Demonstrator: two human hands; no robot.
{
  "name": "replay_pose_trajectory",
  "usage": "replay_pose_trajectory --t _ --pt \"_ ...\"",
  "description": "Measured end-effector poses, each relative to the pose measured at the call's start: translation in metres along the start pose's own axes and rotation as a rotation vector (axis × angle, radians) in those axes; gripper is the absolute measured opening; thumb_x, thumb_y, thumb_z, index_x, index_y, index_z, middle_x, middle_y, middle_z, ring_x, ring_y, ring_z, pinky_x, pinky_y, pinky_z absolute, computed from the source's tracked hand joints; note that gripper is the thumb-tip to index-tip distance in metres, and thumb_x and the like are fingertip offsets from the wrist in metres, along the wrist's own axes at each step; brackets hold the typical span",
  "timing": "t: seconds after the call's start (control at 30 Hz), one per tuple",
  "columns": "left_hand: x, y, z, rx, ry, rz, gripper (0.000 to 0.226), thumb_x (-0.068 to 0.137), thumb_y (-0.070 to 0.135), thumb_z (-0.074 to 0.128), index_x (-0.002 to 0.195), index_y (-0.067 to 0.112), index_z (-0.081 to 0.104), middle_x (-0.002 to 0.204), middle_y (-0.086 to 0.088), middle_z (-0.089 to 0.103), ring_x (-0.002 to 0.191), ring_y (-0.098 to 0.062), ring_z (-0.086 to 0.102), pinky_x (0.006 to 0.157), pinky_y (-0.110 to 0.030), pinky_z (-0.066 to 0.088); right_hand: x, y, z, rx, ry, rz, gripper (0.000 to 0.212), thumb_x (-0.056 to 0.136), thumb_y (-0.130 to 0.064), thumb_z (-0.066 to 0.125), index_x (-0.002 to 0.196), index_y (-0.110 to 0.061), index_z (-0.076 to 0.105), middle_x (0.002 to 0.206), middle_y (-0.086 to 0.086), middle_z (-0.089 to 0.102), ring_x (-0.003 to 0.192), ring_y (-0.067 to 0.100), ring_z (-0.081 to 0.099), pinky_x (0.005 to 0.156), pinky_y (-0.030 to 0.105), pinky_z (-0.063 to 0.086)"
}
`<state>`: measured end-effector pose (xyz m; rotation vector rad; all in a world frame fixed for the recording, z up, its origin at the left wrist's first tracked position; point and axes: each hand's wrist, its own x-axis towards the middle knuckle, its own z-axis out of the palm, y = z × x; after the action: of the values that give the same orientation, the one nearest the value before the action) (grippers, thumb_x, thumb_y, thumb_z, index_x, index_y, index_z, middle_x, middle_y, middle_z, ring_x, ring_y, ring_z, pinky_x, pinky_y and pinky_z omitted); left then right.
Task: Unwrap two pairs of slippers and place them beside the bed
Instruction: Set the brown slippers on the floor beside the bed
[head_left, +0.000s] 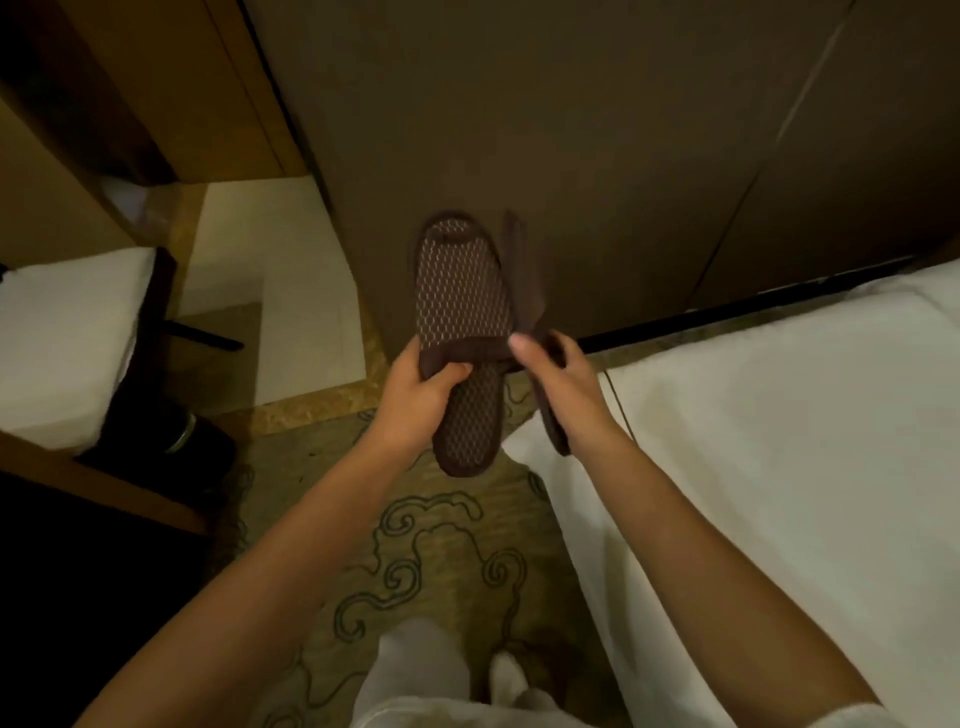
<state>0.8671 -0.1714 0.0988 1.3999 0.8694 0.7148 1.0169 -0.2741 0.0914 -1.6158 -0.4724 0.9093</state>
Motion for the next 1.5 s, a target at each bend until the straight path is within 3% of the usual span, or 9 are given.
replay_pose_trajectory --t 0.1,0.33,0.47,0.67,0.97,1.03,1.13,1.33,1.5 --pt "0.070 -0.004 0.005 0.008 0.002 0.008 0.040 0.093 0.007 0.066 0.111 0.043 0.064 0.104 0.022 0.075 0.101 -0.003 0.070 0.085 -0.024 0.057 0.061 -0.003 -0.006 -0.545 0.458 -0.174 0.110 0.055 -0.076 0.078 0.144 -0.022 0.042 0.130 -0.001 0.054 0.109 0.014 0.057 0.084 0.032 0.048" --pt "0.234 -0.021 0.029 -0.081 -0.197 -0.103 0.035 0.092 0.008 0.069 0.108 0.039 0.066 0.103 0.016 0.077 0.098 -0.007 0.073 0.075 -0.022 0.059 0.188 -0.019 -0.005 -0.599 0.742 -0.099 0.114 0.053 -0.082 0.072 0.144 -0.023 0.038 0.134 0.002 0.052 0.117 0.025 0.060 0.087 0.039 0.052" --pt "0.316 -0.018 0.050 -0.154 -0.308 -0.260 0.032 0.093 0.000 0.066 0.113 0.026 0.065 0.117 -0.003 0.072 0.108 -0.023 0.069 0.089 -0.041 0.055 0.244 -0.028 -0.003 -0.472 0.787 -0.023 0.112 0.053 -0.082 0.073 0.143 -0.023 0.042 0.133 0.000 0.053 0.119 0.023 0.058 0.094 0.041 0.051" --pt "0.413 -0.033 0.122 -0.138 -0.435 -0.533 0.050 0.080 -0.022 0.043 0.113 0.011 0.060 0.102 -0.008 0.065 0.097 -0.029 0.061 0.073 -0.037 0.052 0.314 -0.009 -0.041 -0.381 0.850 0.169 0.101 0.054 -0.079 0.075 0.134 -0.021 0.053 0.126 0.000 0.061 0.112 0.024 0.064 0.093 0.048 0.057" --pt "0.555 -0.079 0.283 0.050 -0.645 -0.590 0.060 0.086 -0.016 0.045 0.138 0.013 0.052 0.126 -0.015 0.062 0.101 -0.026 0.063 0.072 -0.036 0.053 0.442 0.022 -0.150 -0.343 0.998 0.407 0.096 0.061 -0.072 0.080 0.132 -0.016 0.050 0.127 0.006 0.056 0.115 0.030 0.062 0.087 0.041 0.052" --pt "0.584 -0.091 0.318 0.076 -0.699 -0.655 0.059 0.091 -0.008 0.054 0.145 0.014 0.046 0.139 -0.016 0.058 0.110 -0.029 0.062 0.077 -0.038 0.054 0.474 0.022 -0.180 -0.320 0.994 0.423 0.107 0.062 -0.073 0.080 0.141 -0.011 0.043 0.137 0.011 0.052 0.125 0.033 0.057 0.095 0.045 0.052" --pt "0.617 -0.110 0.348 0.236 -0.706 -0.830 0.092 0.092 0.028 0.074 0.162 0.025 0.015 0.158 -0.008 0.038 0.136 -0.031 0.047 0.081 -0.038 0.050 0.516 0.033 -0.215 -0.295 0.916 0.598 0.123 0.072 -0.076 0.071 0.157 -0.002 0.021 0.158 0.019 0.033 0.143 0.039 0.040 0.112 0.052 0.042" --pt "0.669 -0.170 0.363 0.621 -0.711 -0.733 0.081 0.099 0.028 0.064 0.162 0.020 0.015 0.165 -0.012 0.028 0.145 -0.032 0.037 0.105 -0.039 0.039 0.550 0.081 -0.229 -0.280 0.612 0.821 0.085 0.088 -0.056 0.064 0.151 -0.005 0.039 0.153 0.020 0.043 0.135 0.038 0.048 0.108 0.048 0.046" --pt "0.706 -0.193 0.412 0.910 -1.081 -0.499 0.079 0.100 0.026 0.063 0.162 0.019 0.014 0.167 -0.013 0.018 0.151 -0.033 0.027 0.119 -0.047 0.030 0.569 0.103 -0.223 -0.197 0.642 0.914 0.080 0.089 -0.054 0.065 0.148 -0.005 0.043 0.148 0.021 0.048 0.131 0.040 0.052 0.106 0.047 0.047"
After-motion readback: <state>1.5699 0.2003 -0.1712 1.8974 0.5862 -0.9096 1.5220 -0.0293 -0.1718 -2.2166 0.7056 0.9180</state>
